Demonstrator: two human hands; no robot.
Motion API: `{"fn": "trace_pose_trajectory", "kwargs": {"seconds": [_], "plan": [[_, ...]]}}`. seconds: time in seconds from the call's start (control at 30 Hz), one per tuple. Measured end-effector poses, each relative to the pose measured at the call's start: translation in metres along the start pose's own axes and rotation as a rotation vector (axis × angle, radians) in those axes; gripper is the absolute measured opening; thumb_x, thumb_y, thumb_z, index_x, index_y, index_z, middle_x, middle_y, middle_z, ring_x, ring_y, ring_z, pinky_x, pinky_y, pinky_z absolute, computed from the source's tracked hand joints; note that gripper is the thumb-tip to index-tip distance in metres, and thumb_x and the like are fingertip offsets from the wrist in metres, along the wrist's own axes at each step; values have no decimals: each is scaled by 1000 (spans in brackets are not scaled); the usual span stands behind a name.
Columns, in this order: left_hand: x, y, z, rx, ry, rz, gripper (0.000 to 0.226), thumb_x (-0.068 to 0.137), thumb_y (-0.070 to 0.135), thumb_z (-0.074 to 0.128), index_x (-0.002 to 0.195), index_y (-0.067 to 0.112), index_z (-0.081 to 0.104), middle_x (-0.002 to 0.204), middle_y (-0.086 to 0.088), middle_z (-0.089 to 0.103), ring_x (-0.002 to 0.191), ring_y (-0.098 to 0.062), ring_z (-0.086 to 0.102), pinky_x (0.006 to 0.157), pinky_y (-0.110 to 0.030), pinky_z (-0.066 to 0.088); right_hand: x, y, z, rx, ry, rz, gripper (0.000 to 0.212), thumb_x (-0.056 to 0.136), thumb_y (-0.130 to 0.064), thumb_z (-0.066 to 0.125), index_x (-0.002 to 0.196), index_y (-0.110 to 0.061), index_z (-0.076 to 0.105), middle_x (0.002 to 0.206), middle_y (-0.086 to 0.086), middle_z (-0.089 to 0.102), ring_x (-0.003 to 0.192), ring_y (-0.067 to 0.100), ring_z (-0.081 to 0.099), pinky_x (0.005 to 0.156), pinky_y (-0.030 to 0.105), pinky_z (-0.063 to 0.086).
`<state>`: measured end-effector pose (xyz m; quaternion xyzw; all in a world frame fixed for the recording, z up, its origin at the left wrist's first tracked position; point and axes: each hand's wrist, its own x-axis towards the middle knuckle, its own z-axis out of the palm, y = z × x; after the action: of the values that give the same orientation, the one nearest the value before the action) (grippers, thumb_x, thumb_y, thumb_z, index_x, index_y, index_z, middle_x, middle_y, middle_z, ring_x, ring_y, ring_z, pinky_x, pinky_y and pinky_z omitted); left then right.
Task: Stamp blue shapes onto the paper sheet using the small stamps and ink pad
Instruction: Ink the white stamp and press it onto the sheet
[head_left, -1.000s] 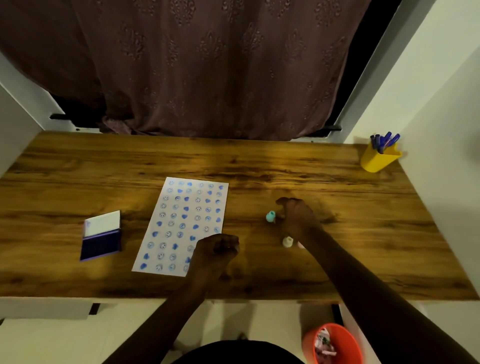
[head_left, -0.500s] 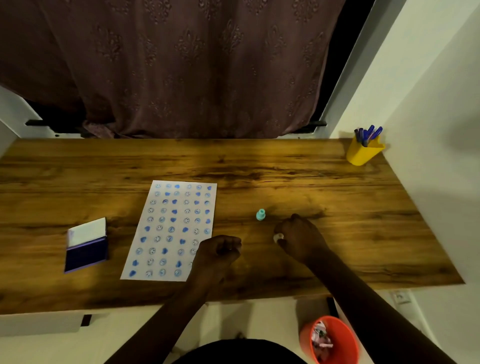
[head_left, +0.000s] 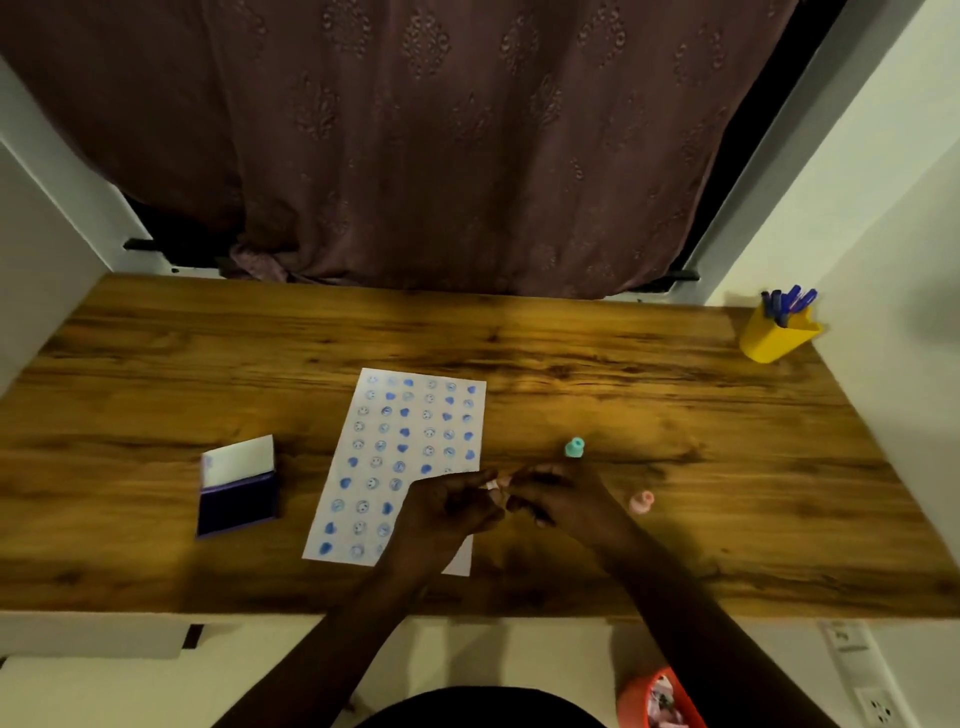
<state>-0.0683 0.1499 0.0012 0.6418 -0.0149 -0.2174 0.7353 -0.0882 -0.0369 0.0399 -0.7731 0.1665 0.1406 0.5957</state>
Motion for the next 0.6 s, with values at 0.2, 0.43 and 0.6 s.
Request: {"fn": "trace_pose_trajectory", "kwargs": {"seconds": [0.2, 0.43, 0.6], "plan": [[-13, 9, -48, -51, 74, 54, 33, 86, -6, 75, 107, 20, 79, 100, -4, 83, 92, -25, 80, 71, -30, 64, 9, -15, 46, 152, -92, 33, 11, 89, -25, 79, 93, -15, 82, 90, 8, 81, 80, 17, 74, 73, 29, 56], [-25, 13, -108, -84, 133, 18, 27, 86, 1, 78, 112, 10, 79, 105, -7, 83, 95, -28, 80, 75, -31, 64, 30, -31, 93, 60, -247, -62, 17, 91, -20, 77, 106, -16, 82, 100, 7, 81, 92, 17, 76, 78, 26, 59], [-36, 9, -158, -113, 246, -40, 17, 82, 25, 83, 95, 15, 84, 94, -13, 83, 92, -34, 80, 81, -40, 66, 49, -48, 131, -108, -209, -187, 23, 88, -16, 79, 109, -25, 80, 104, -7, 81, 97, 12, 77, 86, 31, 63]]}}
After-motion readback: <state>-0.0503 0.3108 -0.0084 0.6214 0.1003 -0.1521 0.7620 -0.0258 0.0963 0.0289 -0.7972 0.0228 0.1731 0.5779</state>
